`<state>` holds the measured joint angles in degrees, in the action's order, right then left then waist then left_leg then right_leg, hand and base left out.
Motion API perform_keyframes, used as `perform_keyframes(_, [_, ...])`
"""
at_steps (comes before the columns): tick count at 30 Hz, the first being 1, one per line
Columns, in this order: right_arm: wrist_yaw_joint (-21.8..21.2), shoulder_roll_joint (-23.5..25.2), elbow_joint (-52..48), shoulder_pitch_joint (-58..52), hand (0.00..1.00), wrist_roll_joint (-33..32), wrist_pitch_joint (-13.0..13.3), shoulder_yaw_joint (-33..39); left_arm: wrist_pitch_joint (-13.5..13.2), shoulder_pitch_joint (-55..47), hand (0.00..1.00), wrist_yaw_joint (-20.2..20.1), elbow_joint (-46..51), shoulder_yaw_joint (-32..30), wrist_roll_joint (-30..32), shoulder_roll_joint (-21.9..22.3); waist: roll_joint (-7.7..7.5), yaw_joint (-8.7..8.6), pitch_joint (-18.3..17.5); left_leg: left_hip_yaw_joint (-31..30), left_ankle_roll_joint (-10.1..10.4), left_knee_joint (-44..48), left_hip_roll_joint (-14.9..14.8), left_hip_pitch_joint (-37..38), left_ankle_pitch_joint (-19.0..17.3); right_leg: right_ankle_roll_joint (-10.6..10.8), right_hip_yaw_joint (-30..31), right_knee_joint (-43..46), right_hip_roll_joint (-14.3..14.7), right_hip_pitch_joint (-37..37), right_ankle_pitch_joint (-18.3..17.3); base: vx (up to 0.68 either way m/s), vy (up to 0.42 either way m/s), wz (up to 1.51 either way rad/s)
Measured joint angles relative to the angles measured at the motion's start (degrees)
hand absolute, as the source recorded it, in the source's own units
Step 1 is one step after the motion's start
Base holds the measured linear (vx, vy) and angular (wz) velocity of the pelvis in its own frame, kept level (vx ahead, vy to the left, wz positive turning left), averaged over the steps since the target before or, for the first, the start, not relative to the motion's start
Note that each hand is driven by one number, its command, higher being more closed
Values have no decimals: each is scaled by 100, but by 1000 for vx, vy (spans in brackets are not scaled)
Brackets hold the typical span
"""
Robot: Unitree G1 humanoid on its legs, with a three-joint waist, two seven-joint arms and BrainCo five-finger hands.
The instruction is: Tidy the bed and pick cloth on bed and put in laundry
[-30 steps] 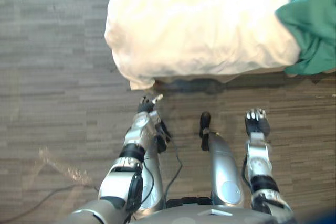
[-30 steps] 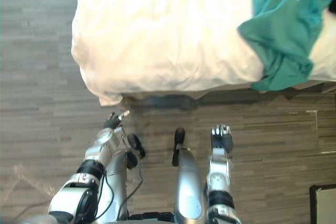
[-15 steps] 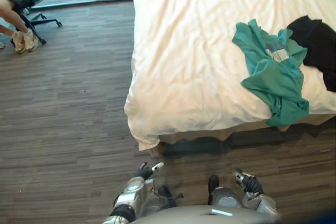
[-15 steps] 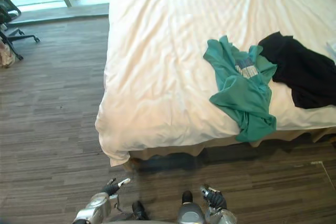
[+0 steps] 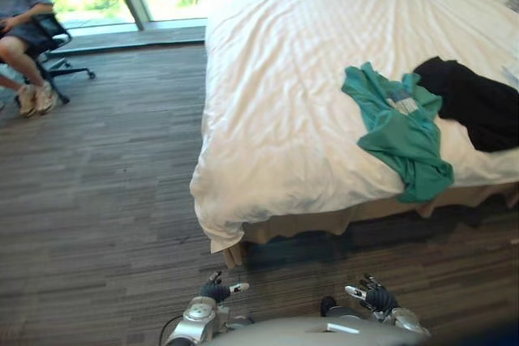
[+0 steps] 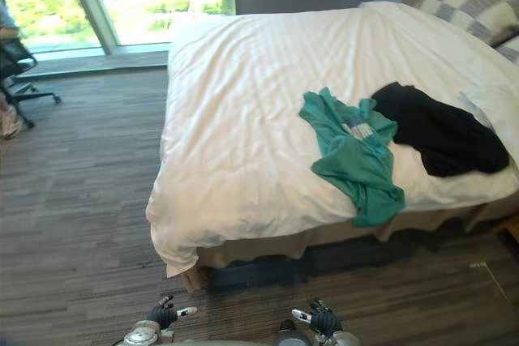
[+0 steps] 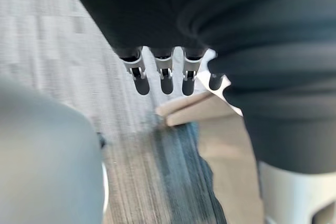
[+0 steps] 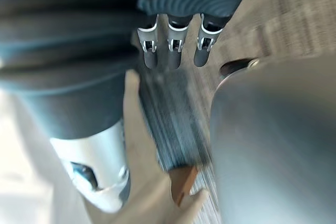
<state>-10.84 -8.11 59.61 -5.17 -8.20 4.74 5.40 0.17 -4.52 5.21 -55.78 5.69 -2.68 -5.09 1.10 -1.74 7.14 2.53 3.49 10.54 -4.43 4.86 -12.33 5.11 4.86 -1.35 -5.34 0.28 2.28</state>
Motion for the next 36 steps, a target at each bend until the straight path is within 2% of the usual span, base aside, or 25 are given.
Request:
perform_keyframes(1, [14,8,7,30,0,-5,4,-37,-21,44,0,-18,-10,11,1,-19,4,-46,-2,175,-39,112,43,13,-263,19,388,-149,83,11,29,-118,114,-163])
perform_keyframes(3, [32,-22,-22,60,0,-153,5,-60,-55,11,0,-113,-147,92,8,-29,113,-134,-64,448,-128,86,-22,52,-319,2,560,-185,161,-29,110,-29,134,-121])
perform_keyframes(4, [32,-6,-4,3,0,-211,-16,-136,-44,35,0,-162,-200,115,20,-104,-45,-188,-84,523,-121,68,41,97,-321,6,552,-78,130,-10,127,63,100,-78])
perform_keyframes(6, [89,69,19,-171,0,-466,-46,-151,-44,125,0,-272,-233,196,136,-176,-168,-190,-94,553,-91,16,94,167,-316,34,638,-152,132,4,211,67,42,-32])
perform_keyframes(9, [209,109,-19,-212,0,-747,-50,-139,-28,180,0,-285,-253,339,190,-172,-214,-213,-119,692,-106,-35,154,284,-274,78,838,-135,154,-62,303,41,40,-36])
perform_keyframes(11, [323,110,-115,-242,0,-852,-42,-130,79,298,0,-282,-308,339,200,-47,-116,-232,-50,972,-130,-53,167,369,-268,67,862,29,213,-227,377,52,58,-62])
perform_keyframes(12, [366,84,-160,-238,0,-853,-39,-135,99,322,0,-276,-322,332,200,4,-75,-209,-10,1047,-132,-76,142,416,-269,-6,710,61,261,-254,442,25,42,-84])
perform_keyframes(15, [624,125,-394,-169,0,-849,-34,-169,215,326,0,-265,-357,308,198,40,4,-199,82,1672,-247,-156,35,598,-205,-462,-176,98,449,-394,737,5,3,-101])
perform_keyframes(16, [667,137,-433,-118,0,-856,-34,-166,231,297,0,-252,-354,307,193,57,54,-208,130,1809,-263,-188,-4,617,-209,-549,-334,217,439,-443,581,-64,-51,-95])
perform_keyframes(17, [749,116,-518,-35,0,-860,-48,-158,280,319,0,-234,-330,320,136,118,107,-246,198,2027,-272,-292,-46,723,-249,-776,-922,1377,280,-912,-67,-58,-57,-65])
perform_keyframes(18, [831,135,-527,-13,0,-863,-59,-172,323,316,0,-233,-271,337,101,106,83,-289,237,2133,-252,-298,-19,821,-254,-756,-1203,2357,135,-1146,-400,4,-20,-78])
perform_keyframes(19, [936,160,-520,-70,0,-854,-60,-280,331,304,0,-224,-167,327,75,61,-67,-340,253,2201,-166,-221,127,973,-315,-726,-1358,2736,39,-1195,-516,10,-1,-114])
perform_keyframes(20, [1019,148,-554,-59,0,-854,-36,-501,320,305,0,-223,-184,328,-6,30,-189,-243,243,2079,-249,-229,242,1040,-318,-745,-1311,2685,131,-1196,-520,-7,-8,-134])
perform_keyframes(21, [1046,152,-578,-33,0,-856,-12,-626,332,319,0,-223,-190,330,-46,33,-183,-228,233,1936,-344,-240,299,1030,-298,-746,-1197,2518,189,-1194,-496,-116,-96,-178])
perform_keyframes(22, [1097,131,-559,139,0,-842,-16,-763,337,308,0,-208,-180,344,-118,114,31,-182,240,1921,-481,-295,116,923,-365,-706,-1010,1997,450,-1174,-210,-123,-137,-140])
perform_keyframes(23, [1117,113,-575,271,0,-859,-43,-733,338,307,0,-199,-170,337,-138,152,204,-208,266,2147,-280,-336,31,919,-347,-928,-1231,2423,396,-1319,-500,-145,-147,-145])
perform_keyframes(24, [1141,149,-632,311,0,-837,-58,-726,350,314,0,-134,-161,412,-197,175,84,-292,277,2378,-241,-338,114,929,-322,-1052,-1675,4015,-24,-1531,-1249,-92,-119,-92])
perform_keyframes(25, [1169,213,-617,271,0,-816,-116,-746,382,310,0,-68,-155,569,-298,174,85,-375,262,2495,-218,-309,154,1004,-316,-844,-1990,4274,-387,-1235,-1730,-17,-114,-88])
perform_keyframes(26, [1178,232,-586,240,0,-773,-155,-770,400,316,0,-30,-135,580,-302,168,10,-367,251,2611,-196,-275,202,1036,-326,-665,-2099,4086,-467,-1101,-1873,10,-122,-120])
perform_keyframes(27, [1235,196,-595,263,0,-616,-257,-846,441,373,0,14,-161,586,-357,166,14,-283,260,2670,-205,-250,229,1007,-320,-756,-2061,3304,-145,-830,-2024,-2,-132,-137])
perform_keyframes(28, [1266,109,-606,302,0,-596,-319,-850,471,378,0,15,-159,635,-399,239,174,-288,314,2563,-256,-274,100,992,-305,-826,-1881,2773,188,-633,-1771,-68,-107,-138])
perform_keyframes(30, [1317,92,-564,312,0,-493,-478,-907,497,355,0,15,-131,764,-490,226,264,-234,319,2356,-310,-380,0,996,-209,-786,-1687,1617,593,-119,-1262,-140,-95,-106])
perform_keyframes(31, [1324,121,-603,265,0,-502,-514,-943,543,358,0,14,-50,766,-494,207,125,-204,317,2424,-285,-297,-29,908,17,-843,-1944,1451,564,-26,-1269,-187,-78,-86])
perform_keyframes(33, [1269,148,-582,205,0,-513,-523,-1053,602,370,0,16,4,780,-472,203,-15,-240,257,2530,-215,-200,-152,907,-15,-844,-1842,1202,740,28,-1067,-136,-90,-32])
perform_keyframes(36, [992,129,-545,200,0,-631,-489,-1022,619,383,0,42,43,779,-467,206,0,-226,270,2547,-92,-300,-257,857,-46,-831,-1774,969,884,8,-872,-47,-61,-15])
